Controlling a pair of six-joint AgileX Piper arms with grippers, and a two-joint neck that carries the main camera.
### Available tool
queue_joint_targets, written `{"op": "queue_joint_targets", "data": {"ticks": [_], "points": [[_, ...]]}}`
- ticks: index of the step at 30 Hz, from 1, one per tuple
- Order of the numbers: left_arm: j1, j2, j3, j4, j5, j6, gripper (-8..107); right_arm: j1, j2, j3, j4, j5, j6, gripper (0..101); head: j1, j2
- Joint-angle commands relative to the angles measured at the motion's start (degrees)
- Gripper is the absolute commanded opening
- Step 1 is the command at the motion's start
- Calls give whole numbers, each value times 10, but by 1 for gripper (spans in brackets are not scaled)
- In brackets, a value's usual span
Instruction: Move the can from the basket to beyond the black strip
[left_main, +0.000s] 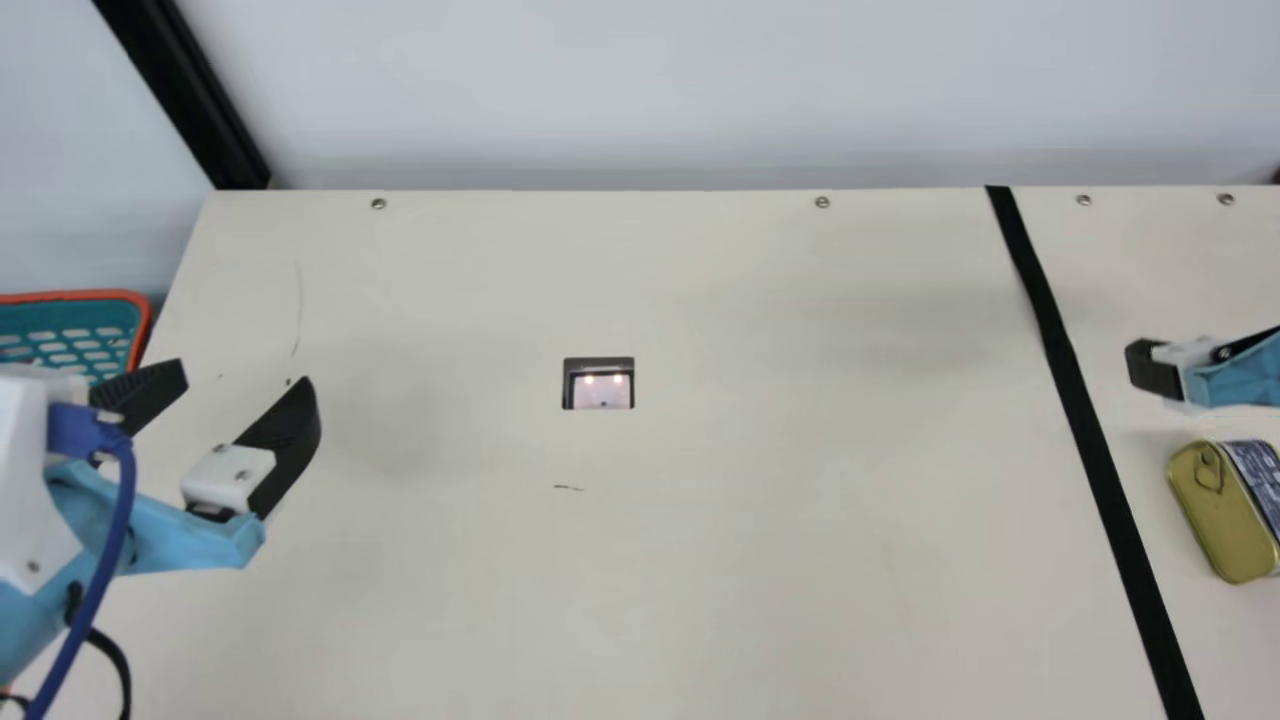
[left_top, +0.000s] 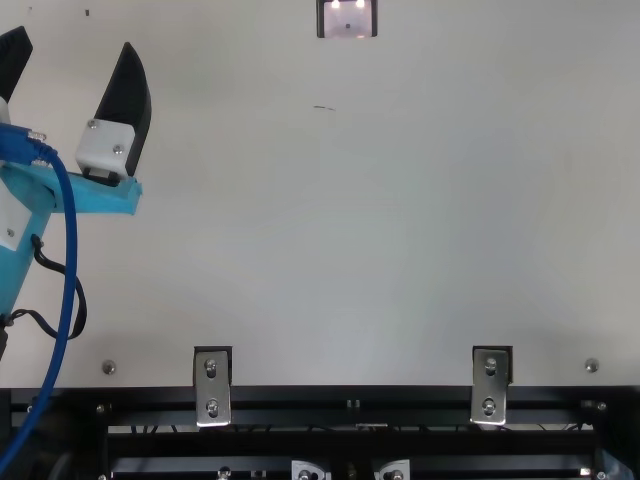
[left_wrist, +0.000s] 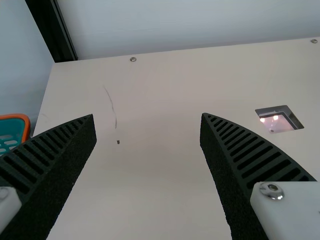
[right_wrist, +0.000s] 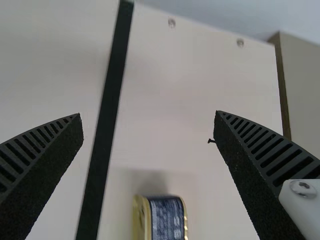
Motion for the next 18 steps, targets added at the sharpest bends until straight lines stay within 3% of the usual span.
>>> {"op": "queue_joint_targets", "data": {"ticks": [1, 18], "points": [[0, 0, 0, 0, 0, 0, 90, 20, -9, -1, 55, -20, -3, 101, -22, 16], [0, 0, 0, 0, 0, 0, 90, 164, -83, 43, 237, -155, -22, 101, -21, 63]]}}
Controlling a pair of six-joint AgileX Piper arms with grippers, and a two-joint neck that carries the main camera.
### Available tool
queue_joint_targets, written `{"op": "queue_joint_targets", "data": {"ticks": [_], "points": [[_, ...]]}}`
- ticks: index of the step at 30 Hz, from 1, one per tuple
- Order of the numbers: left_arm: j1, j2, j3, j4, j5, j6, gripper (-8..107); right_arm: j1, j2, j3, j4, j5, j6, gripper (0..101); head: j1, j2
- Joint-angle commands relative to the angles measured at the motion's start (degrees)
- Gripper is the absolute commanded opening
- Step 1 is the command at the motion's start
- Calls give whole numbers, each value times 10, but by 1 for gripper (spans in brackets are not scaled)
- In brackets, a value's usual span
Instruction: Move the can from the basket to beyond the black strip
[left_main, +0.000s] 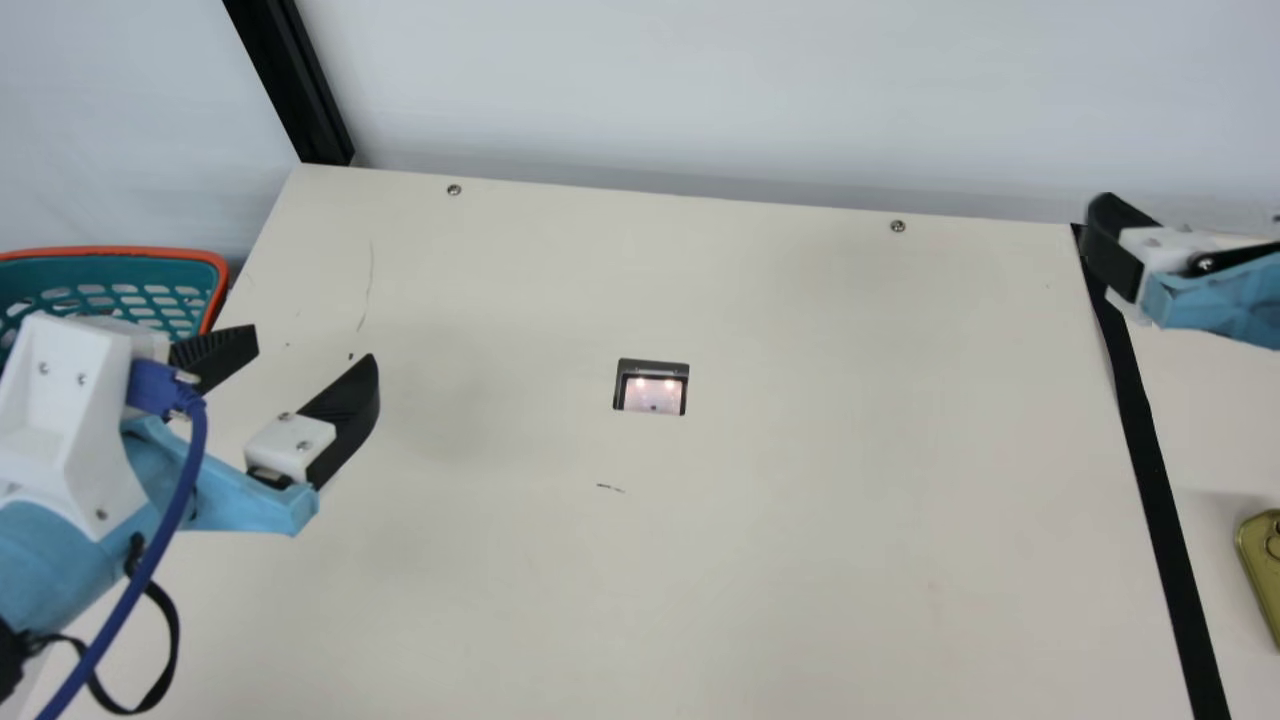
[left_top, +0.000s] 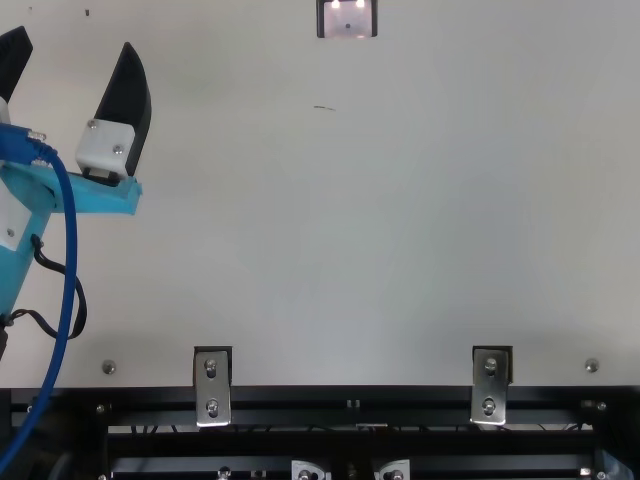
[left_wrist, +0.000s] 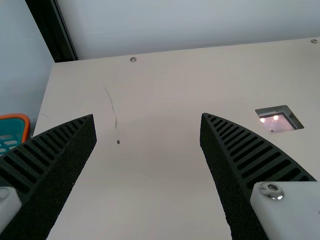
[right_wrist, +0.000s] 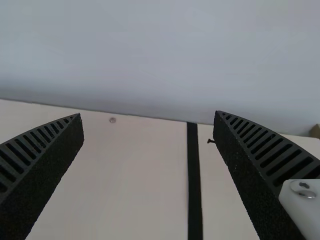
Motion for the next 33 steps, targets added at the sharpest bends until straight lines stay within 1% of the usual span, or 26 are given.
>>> {"op": "queue_joint_targets", "data": {"ticks": [1, 5, 9, 12, 16, 19, 22, 33], "points": [[0, 0, 0, 0, 0, 0, 90, 15, -9, 8, 19, -12, 3, 101, -18, 7], [0, 0, 0, 0, 0, 0, 90, 39, -32, 25, 36, -29, 10, 101, -18, 7], [0, 0, 0, 0, 0, 0, 90, 60, -58, 43, 42, -44, 25, 101, -18, 7], [0, 0, 0, 0, 0, 0, 90, 74, -77, 59, 38, -55, 40, 101, -18, 7], [-1, -4, -2, -1, 1, 4, 90, 82, -104, 83, 19, -56, 65, 101, -18, 7], [-3, -19, -5, -2, 8, 8, 90, 83, -128, 101, -1, -47, 83, 101, -18, 7], [-5, -45, -7, -1, 19, 12, 90, 80, -154, 116, -27, -30, 104, 101, -18, 7], [-37, -157, 0, -1, 79, 23, 90, 66, -261, 152, -130, 62, 191, 101, -18, 7]]}}
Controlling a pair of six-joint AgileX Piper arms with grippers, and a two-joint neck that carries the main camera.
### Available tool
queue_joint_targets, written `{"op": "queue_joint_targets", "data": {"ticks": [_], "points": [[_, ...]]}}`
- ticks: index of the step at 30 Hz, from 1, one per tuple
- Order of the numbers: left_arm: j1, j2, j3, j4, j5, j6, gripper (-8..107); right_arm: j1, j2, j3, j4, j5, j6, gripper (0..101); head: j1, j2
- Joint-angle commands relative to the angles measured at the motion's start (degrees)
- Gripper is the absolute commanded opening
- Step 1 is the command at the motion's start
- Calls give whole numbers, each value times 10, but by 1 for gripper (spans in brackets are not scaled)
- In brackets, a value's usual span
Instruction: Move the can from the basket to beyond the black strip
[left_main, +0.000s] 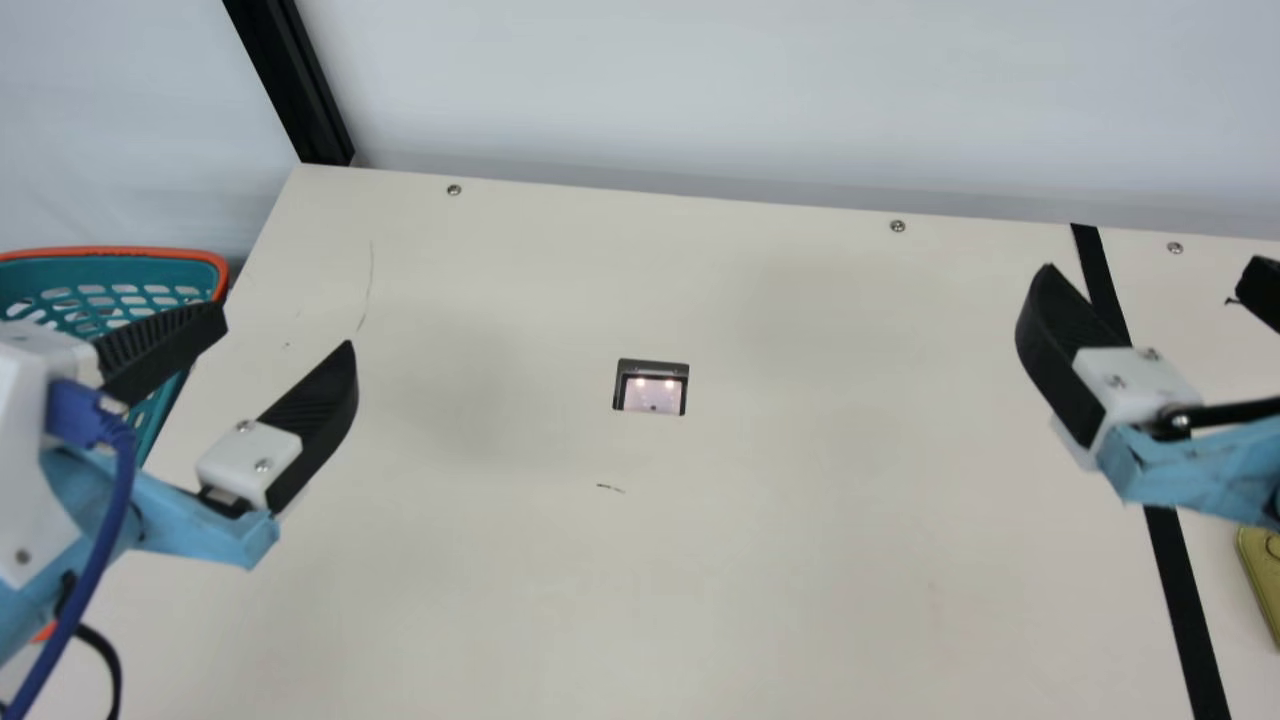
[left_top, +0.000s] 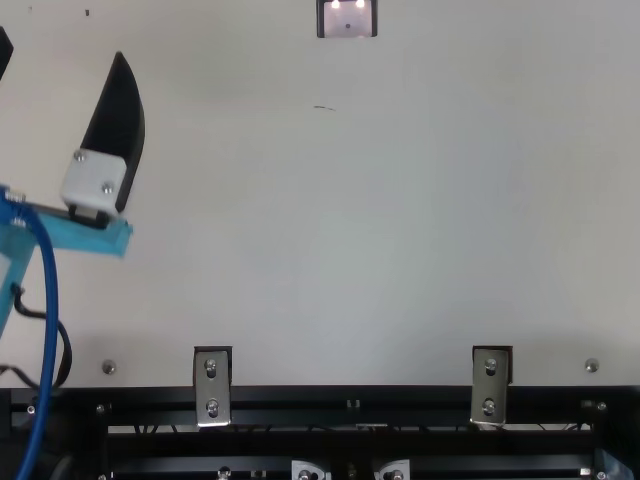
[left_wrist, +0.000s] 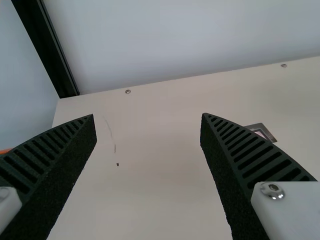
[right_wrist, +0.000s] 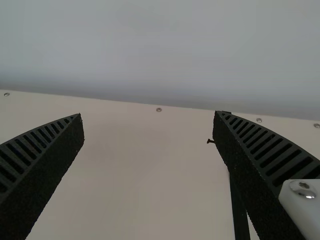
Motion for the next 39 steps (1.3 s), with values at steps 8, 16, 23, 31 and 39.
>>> {"op": "queue_joint_targets", "data": {"ticks": [8, 16, 23, 31, 39], "points": [[-34, -95, 32, -2, 45, 6, 90, 9, -102, 45, -86, 60, 78, 101, -18, 7], [-45, -114, 43, -3, 63, 6, 90, 14, -126, 58, -102, 75, 92, 101, -18, 7], [-42, -114, 42, -4, 62, 6, 90, 17, -126, 58, -109, 82, 99, 101, -18, 7], [-5, -173, 44, -7, 64, -2, 90, 20, -164, 73, -135, 91, 129, 101, -18, 7], [29, -287, 78, -8, 98, -10, 90, 26, -258, 126, -162, 110, 160, 101, -18, 7]]}}
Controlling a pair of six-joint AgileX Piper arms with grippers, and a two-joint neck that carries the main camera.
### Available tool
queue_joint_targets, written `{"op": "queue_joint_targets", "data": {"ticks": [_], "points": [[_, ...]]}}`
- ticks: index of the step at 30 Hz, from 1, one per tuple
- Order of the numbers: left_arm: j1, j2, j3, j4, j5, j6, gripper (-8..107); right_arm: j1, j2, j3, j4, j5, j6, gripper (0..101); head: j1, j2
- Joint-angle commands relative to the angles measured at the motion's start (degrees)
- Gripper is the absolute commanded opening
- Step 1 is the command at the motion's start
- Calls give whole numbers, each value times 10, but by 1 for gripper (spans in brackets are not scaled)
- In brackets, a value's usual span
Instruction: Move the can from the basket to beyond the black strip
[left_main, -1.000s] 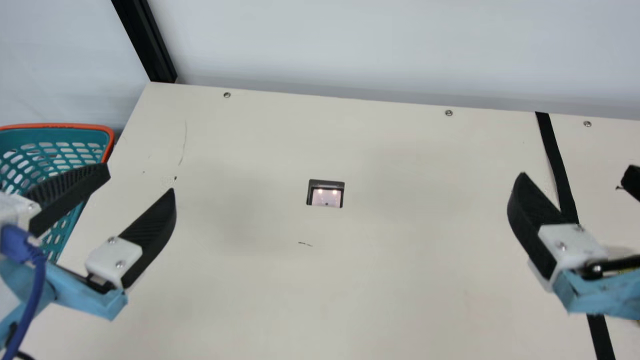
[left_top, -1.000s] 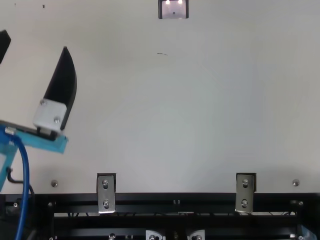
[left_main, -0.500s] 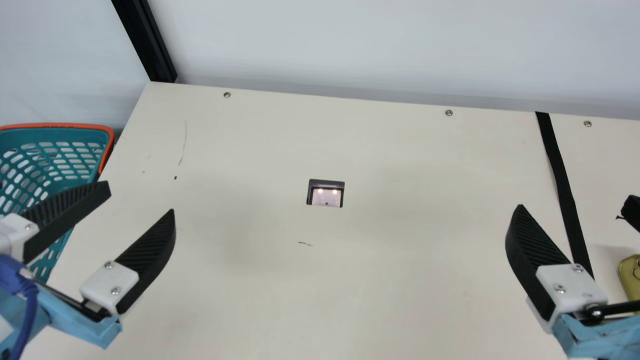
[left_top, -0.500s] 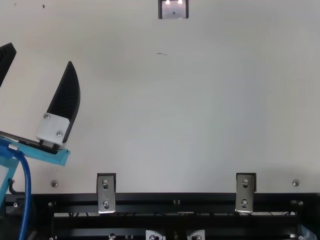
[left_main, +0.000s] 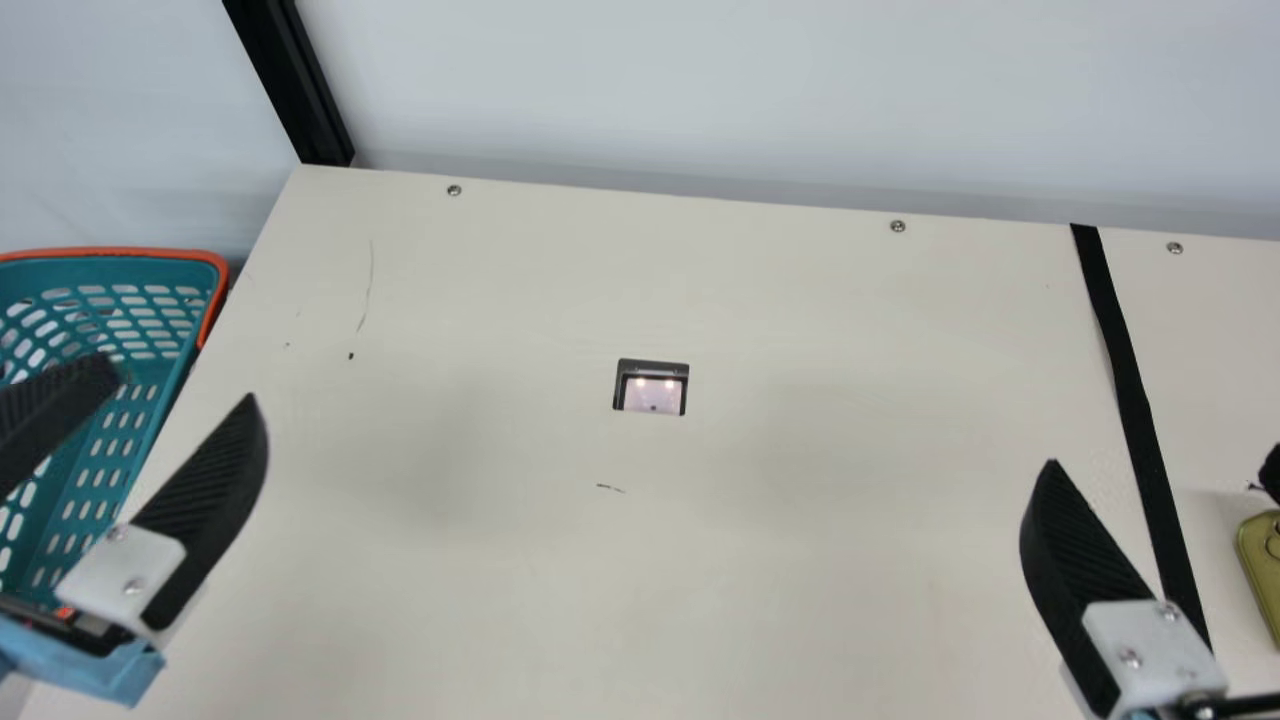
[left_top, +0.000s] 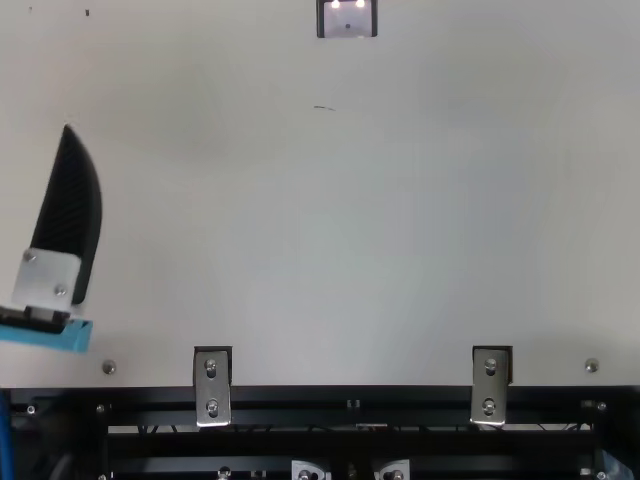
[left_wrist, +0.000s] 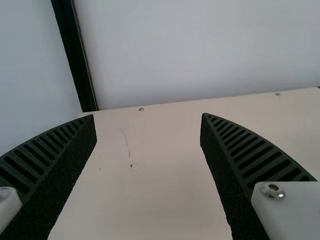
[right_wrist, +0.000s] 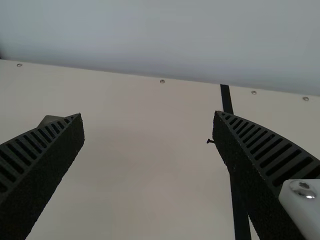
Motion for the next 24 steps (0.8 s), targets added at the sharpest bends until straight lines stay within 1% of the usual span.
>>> {"op": "queue_joint_targets", "data": {"ticks": [1, 6, 11, 12, 14, 18, 19, 21, 24], "points": [[6, -48, 11, -1, 14, -2, 90, 1, -40, 19, -7, 6, 6, 101, -21, 7], [22, -120, 32, -9, 50, -1, 90, 4, -111, 53, -22, 28, 26, 101, -21, 7], [43, -181, 42, -21, 94, 7, 90, 7, -180, 87, -35, 51, 39, 101, -21, 7], [37, -156, 41, -19, 79, 4, 90, 8, -193, 95, -37, 55, 42, 101, -21, 7], [42, -174, 42, -20, 94, 5, 90, 9, -221, 116, -40, 63, 45, 101, -21, 7], [42, -181, 42, -20, 94, 5, 90, 7, -277, 165, -35, 67, 51, 101, -21, 7], [42, -181, 42, -20, 94, 5, 90, 9, -243, 140, -40, 71, 49, 101, -21, 7], [42, -181, 42, -20, 94, 5, 90, 8, -267, 161, -37, 73, 51, 101, -21, 7], [42, -181, 42, -20, 94, 5, 90, 8, -278, 166, -37, 78, 51, 101, -21, 7]]}}
